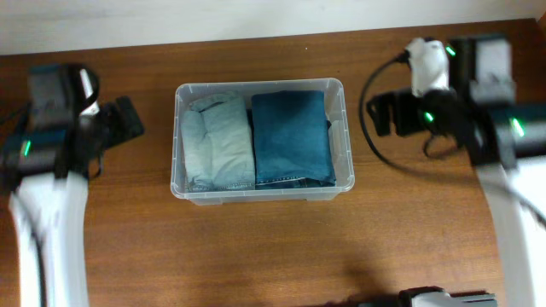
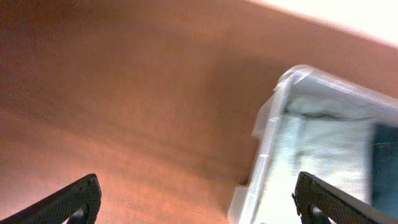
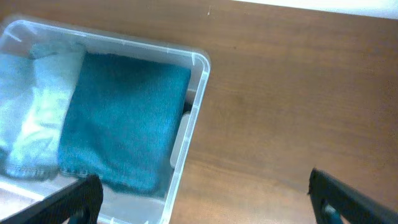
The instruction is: Pack container
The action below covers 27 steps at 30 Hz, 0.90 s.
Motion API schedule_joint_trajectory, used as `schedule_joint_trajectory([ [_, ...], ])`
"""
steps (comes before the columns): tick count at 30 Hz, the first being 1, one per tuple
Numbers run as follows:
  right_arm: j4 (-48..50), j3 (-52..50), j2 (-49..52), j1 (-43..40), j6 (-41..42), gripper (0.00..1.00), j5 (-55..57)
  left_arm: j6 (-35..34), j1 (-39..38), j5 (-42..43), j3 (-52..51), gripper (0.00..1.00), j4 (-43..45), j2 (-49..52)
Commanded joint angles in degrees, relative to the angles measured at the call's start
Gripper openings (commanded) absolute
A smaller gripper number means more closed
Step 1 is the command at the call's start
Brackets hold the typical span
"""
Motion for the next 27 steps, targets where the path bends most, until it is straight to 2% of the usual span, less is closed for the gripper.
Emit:
schedule_joint_trajectory([
  [1, 4.04, -10.36, -12.92, 0.26, 1.46, 0.98, 3.87, 2.67, 0.2, 0.92, -7.48, 0.99, 3.63, -15.54],
  [7, 13.55, -32.57, -32.94, 0.26, 0.85, 0.99, 4.42, 2.19, 0.2, 0.98, -23.17, 0.99, 11.19, -34.88],
  [11, 12.68, -40.39, -40.98, 0.26, 0.83, 0.98, 4.42, 2.19, 0.22, 0.98, -25.49, 0.99, 6.62, -41.86],
  [16, 5.33, -43.85, -44.17, 0.26, 0.83, 0.98, 4.42, 2.19, 0.2, 0.98, -25.49, 0.99, -3.04, -46.38],
  [23, -1.84, -44.24, -44.0, 0.26, 0.83, 0.99, 4.42, 2.16, 0.22, 0.98, -25.49, 0.99, -19.56, -46.84],
  [27, -2.45, -44.24, -44.0, 0.26, 0.83, 0.99, 4.44, 2.01, 0.22, 0.98, -25.49, 0.99, -19.45, -46.84],
])
